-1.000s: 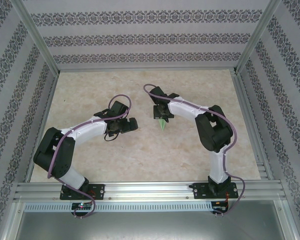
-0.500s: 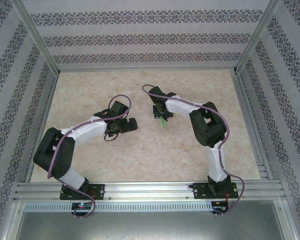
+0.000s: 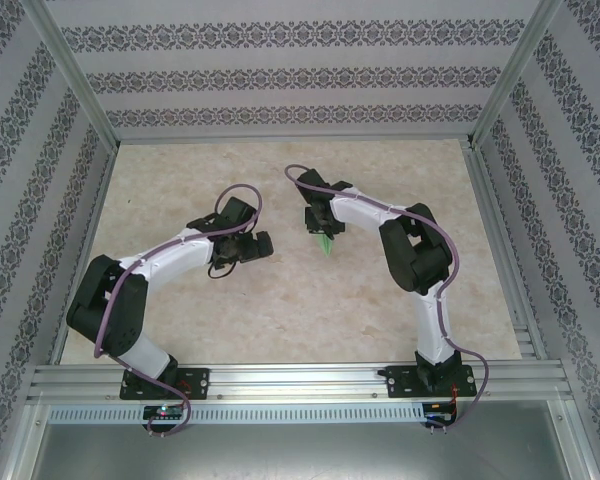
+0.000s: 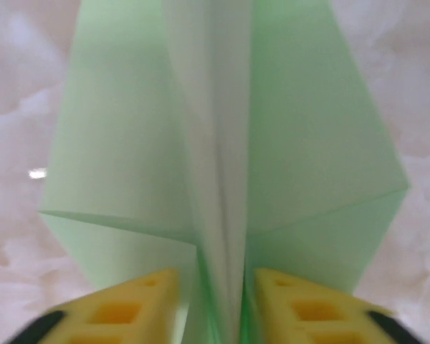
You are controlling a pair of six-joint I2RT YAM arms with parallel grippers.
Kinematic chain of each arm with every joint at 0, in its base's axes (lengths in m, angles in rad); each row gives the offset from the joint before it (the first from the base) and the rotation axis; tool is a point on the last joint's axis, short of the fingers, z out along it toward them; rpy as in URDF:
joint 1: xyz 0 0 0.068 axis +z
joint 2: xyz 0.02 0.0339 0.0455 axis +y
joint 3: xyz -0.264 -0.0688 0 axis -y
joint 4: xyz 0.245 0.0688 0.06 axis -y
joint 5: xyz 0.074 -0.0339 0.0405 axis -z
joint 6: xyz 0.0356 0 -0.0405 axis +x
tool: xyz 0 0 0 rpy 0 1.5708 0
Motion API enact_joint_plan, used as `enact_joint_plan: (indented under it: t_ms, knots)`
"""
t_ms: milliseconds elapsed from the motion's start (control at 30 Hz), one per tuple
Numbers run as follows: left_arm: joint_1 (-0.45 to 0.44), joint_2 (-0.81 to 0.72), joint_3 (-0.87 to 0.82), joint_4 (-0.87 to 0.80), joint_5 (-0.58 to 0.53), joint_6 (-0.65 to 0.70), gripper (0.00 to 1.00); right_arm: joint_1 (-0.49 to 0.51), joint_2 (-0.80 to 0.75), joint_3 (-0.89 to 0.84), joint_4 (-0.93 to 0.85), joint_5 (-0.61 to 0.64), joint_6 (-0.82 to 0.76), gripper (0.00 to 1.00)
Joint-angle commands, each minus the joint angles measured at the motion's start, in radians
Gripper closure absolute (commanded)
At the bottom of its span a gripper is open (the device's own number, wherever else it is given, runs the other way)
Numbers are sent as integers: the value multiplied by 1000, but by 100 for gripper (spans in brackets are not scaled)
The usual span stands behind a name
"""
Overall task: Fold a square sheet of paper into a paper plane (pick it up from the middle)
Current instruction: Move the paper plane to the center of the table, then reset both arms
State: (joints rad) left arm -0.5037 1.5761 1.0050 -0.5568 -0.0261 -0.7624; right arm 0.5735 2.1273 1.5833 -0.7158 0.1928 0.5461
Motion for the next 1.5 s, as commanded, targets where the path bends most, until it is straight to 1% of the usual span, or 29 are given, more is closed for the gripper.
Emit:
enact_joint_plan:
  t_ms: [0,33,100,200,267,333,433,467,567,600,667,767,833,900,967,1067,1100,1133,1200,1300,1400,1467]
  knots:
    - [35,-51,74,-70,-114,29,0,3,-140,60,-49,12,10,51]
    - [47,-56,88,-83,-135,34,0,1,-173,57,-48,11,12,44]
    - [72,-69,109,-95,-171,49,0,-2,-232,48,-46,18,11,35]
    - [120,-100,124,-95,-217,94,0,-6,-329,23,-31,50,-14,24]
    - [150,-131,118,-83,-266,135,0,-18,-407,-20,3,92,-36,16]
    - [191,-185,80,-28,-303,187,0,-37,-501,-102,66,171,-78,3]
    - [255,-272,-6,83,-333,265,0,-73,-634,-229,127,368,-112,2]
    - [270,-293,-33,113,-350,291,0,-90,-664,-270,137,413,-122,2]
    - [314,-336,-126,222,-414,379,0,-165,-764,-415,208,529,-159,2]
    - [323,-346,-160,256,-453,389,0,-195,-792,-480,264,560,-187,2]
    - [349,-355,-213,311,-481,413,0,-247,-837,-610,397,596,-236,2]
    - [371,-369,-298,431,-506,468,0,-352,-886,-783,585,552,-278,2]
    - [372,-392,-384,575,-499,528,0,-414,-896,-893,709,486,-310,2]
    - [376,-405,-467,730,-483,580,0,-445,-890,-980,842,461,-353,2]
    - [383,-396,-528,859,-451,612,0,-471,-866,-1039,953,425,-387,2]
    - [393,-360,-572,999,-358,664,0,-500,-805,-1094,1103,350,-428,2]
    - [396,-339,-585,1052,-321,684,0,-502,-796,-1092,1135,342,-448,2]
    - [399,-308,-596,1101,-295,701,0,-503,-799,-1092,1140,309,-477,2]
    - [411,-261,-600,1160,-245,718,0,-508,-787,-1127,1263,269,-518,2]
    - [429,-201,-624,1276,-172,728,0,-525,-769,-1127,1302,209,-531,2]
    - [440,-149,-599,1285,-99,751,0,-554,-763,-1135,1338,123,-515,2]
    - [446,-114,-584,1296,-79,755,0,-567,-737,-1162,1415,82,-506,2]
